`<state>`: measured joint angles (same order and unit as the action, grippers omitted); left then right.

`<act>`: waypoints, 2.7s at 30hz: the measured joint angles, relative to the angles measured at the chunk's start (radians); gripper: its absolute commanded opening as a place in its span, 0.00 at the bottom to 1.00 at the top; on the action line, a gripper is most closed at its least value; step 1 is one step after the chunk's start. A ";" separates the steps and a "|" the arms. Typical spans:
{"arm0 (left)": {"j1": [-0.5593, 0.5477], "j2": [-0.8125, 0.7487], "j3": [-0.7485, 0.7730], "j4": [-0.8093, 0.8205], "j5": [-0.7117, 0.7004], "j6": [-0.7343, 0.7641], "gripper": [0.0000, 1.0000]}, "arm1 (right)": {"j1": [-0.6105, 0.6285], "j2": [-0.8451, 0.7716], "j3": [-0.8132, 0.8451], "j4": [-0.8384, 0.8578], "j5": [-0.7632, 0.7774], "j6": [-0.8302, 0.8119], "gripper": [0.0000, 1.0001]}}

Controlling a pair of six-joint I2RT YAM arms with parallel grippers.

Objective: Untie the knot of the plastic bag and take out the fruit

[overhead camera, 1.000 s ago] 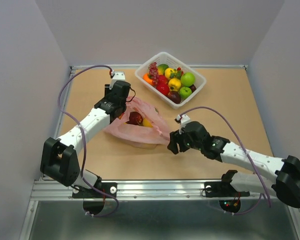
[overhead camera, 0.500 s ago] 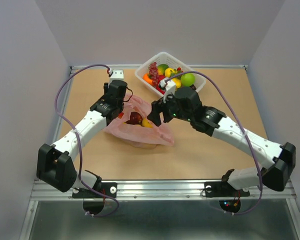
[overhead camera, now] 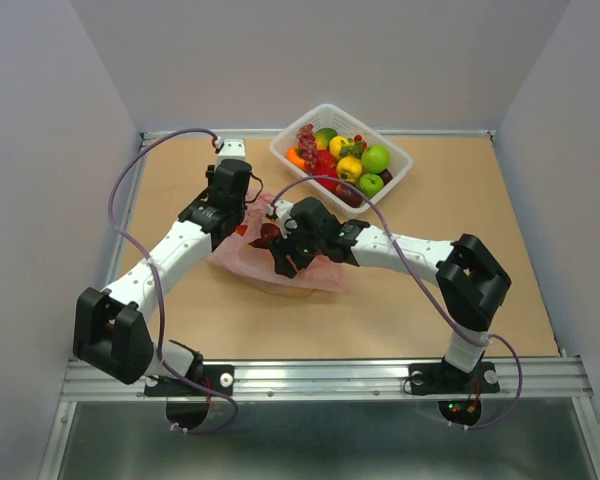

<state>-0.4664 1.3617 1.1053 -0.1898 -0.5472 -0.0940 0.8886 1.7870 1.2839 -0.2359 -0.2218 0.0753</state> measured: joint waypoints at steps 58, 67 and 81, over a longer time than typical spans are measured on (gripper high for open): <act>-0.022 -0.431 -0.275 -0.212 0.302 -0.310 0.99 | 0.101 -0.133 -0.015 -0.007 0.581 -0.031 1.00; -0.130 -0.369 -0.280 -0.202 0.216 -0.394 0.98 | 0.098 -0.058 -0.014 0.010 0.531 0.010 0.73; -0.117 -0.202 -0.329 -0.212 -0.016 -0.562 0.19 | 0.008 -0.231 -0.265 0.123 0.534 0.065 0.09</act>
<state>-0.5835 1.1595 0.7765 -0.4019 -0.5632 -0.6563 0.8970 1.5558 1.0191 -0.1127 0.3119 0.1402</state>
